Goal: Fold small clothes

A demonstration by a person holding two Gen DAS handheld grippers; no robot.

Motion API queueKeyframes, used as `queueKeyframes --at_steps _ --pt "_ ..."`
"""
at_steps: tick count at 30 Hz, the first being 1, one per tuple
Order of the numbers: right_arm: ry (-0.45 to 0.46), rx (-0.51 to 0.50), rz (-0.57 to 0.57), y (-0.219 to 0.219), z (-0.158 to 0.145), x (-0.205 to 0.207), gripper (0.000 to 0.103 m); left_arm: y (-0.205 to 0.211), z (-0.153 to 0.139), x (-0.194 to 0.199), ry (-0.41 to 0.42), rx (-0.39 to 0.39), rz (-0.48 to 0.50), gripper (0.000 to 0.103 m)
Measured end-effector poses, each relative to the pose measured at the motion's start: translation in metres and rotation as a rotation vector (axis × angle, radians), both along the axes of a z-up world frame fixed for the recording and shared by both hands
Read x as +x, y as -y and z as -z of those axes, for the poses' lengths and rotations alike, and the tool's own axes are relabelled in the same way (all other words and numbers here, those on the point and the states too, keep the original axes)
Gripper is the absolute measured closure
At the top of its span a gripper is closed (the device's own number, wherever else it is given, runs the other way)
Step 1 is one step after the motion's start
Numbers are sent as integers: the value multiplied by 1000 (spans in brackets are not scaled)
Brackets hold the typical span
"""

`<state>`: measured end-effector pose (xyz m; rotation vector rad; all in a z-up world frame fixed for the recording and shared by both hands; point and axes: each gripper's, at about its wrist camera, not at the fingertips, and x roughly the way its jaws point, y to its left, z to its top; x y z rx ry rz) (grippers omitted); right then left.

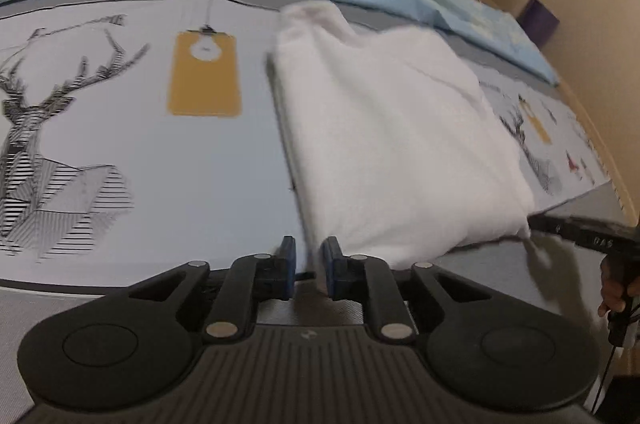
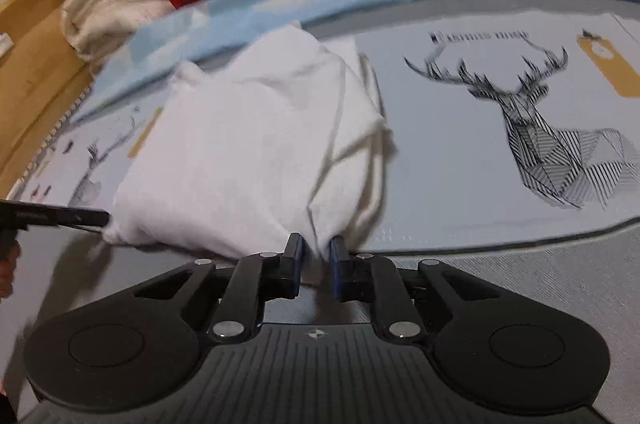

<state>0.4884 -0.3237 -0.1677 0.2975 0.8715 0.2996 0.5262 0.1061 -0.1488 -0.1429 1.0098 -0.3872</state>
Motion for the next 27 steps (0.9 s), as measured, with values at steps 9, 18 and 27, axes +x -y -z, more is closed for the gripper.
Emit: queueKeyframes --at_steps 9,18,27 --pt "264 -74 -53 -31 -67 91 68 38 -59 96 171 -36 -101 30" --pt "117 -259 106 -81 -2 201 84 55 5 178 109 209 -245 20" --pt "116 -184 252 -43 -34 145 43 13 -16 137 88 162 -351 13"
